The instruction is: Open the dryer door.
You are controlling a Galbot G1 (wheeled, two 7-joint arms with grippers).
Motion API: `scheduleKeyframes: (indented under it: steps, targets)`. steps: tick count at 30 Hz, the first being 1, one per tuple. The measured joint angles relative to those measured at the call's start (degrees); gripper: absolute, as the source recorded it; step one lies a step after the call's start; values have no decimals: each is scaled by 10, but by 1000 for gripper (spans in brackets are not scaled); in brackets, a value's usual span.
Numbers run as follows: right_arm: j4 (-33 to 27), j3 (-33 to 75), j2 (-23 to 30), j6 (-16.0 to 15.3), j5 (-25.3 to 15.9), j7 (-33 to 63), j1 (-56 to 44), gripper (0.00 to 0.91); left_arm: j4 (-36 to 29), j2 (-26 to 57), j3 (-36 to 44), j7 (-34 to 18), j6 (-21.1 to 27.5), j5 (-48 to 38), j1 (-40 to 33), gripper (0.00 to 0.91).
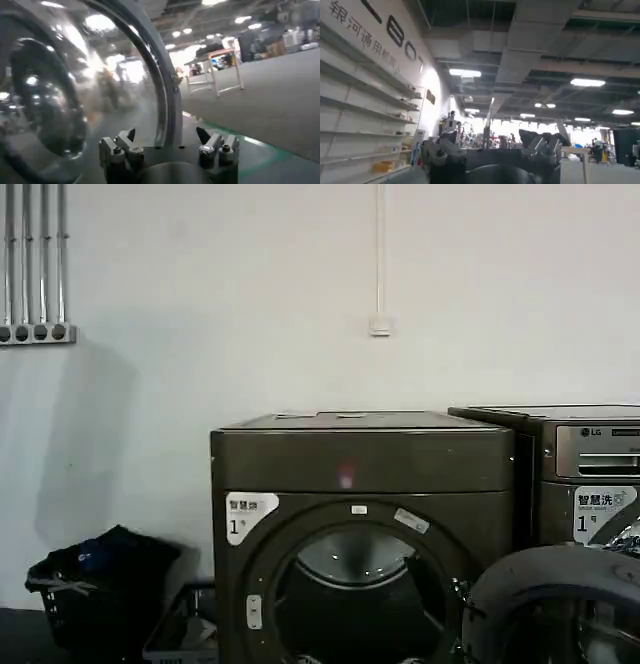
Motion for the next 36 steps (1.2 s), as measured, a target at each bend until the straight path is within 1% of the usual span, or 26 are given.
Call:
scheduleKeyframes:
  steps: [3, 5, 10, 13, 15, 19, 21, 24, 25, 27, 30, 32, 33, 36]
  targets:
    - [1, -3, -4, -2, -6, 2, 1, 907, -39, 36, -7, -32, 26, 11, 7, 907]
    - [5, -7, -9, -6, -6, 5, 2, 907, -70, 67, -11, -62, 55, 8, 7, 907]
    - [14, -15, -18, -10, -6, 10, 4, 907, -152, 167, -6, -116, 116, 9, -10, 907]
    - [15, -18, -23, -10, -6, 9, 7, 907, -203, 229, 4, -146, 163, 14, -25, 907]
    - [15, -21, -26, -10, -7, 9, 10, 907, -239, 270, 9, -171, 200, -7, -34, 907]
    - [18, -31, -29, -10, -9, 8, 16, 907, -315, 356, 6, -222, 297, -54, -38, 907]
    - [19, -35, -30, -10, -10, 8, 18, 907, -355, 395, -4, -248, 359, -83, -33, 907]
    - [20, -43, -35, -9, -11, 8, 24, 907, -413, 447, -27, -298, 467, -145, -24, 907]
    - [18, -45, -36, -9, -11, 8, 26, 907, -430, 462, -36, -312, 494, -165, -20, 907]
    - [16, -49, -39, -7, -12, 6, 28, 907, -463, 492, -54, -340, 532, -207, -14, 907]
    - [14, -56, -44, -6, -13, 4, 31, 907, -501, 540, -80, -358, 564, -255, -3, 907]
    - [14, -60, -47, -6, -13, 4, 33, 907, -511, 572, -100, -365, 577, -276, 9, 907]
    - [15, -62, -49, -6, -14, 4, 34, 907, -514, 587, -111, -364, 578, -281, 17, 907]
    - [15, -67, -53, -7, -16, 4, 38, 907, -522, 633, -166, -330, 578, -266, 61, 907]
